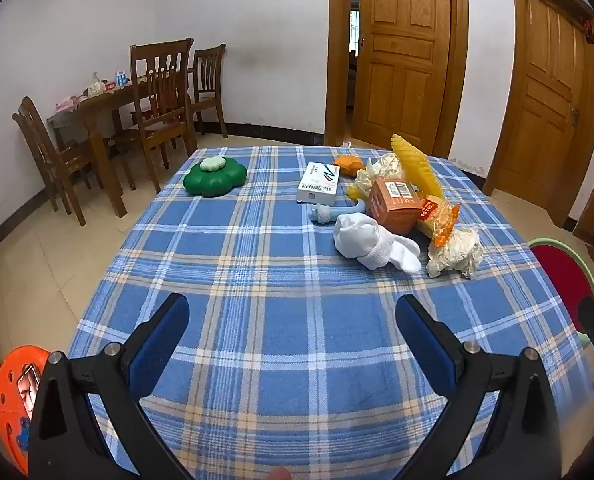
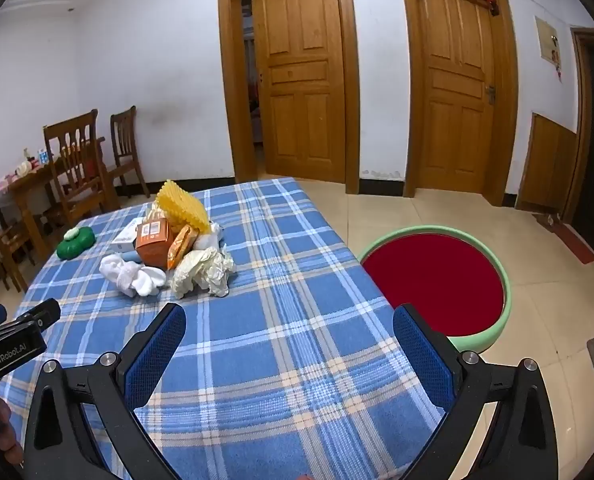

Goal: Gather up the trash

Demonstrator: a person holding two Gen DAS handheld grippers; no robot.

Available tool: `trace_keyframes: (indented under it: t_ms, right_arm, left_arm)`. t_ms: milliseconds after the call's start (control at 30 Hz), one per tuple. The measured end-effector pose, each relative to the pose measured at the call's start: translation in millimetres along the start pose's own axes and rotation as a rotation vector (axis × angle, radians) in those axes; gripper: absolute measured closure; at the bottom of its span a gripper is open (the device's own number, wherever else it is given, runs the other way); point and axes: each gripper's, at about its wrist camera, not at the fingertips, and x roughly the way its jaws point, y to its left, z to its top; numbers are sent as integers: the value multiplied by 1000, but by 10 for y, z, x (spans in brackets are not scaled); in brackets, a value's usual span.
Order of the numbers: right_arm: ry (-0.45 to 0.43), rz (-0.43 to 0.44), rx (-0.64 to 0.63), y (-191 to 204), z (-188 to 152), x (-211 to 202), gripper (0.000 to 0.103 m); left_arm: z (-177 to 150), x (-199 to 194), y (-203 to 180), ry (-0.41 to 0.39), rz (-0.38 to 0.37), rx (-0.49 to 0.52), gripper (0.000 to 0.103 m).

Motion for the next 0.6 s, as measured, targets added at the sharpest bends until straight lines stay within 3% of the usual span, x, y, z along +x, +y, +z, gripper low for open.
trace_keyframes:
  t_ms: [600]
  right_arm:
    - [3, 0, 0, 1, -12, 8, 0]
  left_arm:
    - [7, 4, 25, -4, 7, 2, 2]
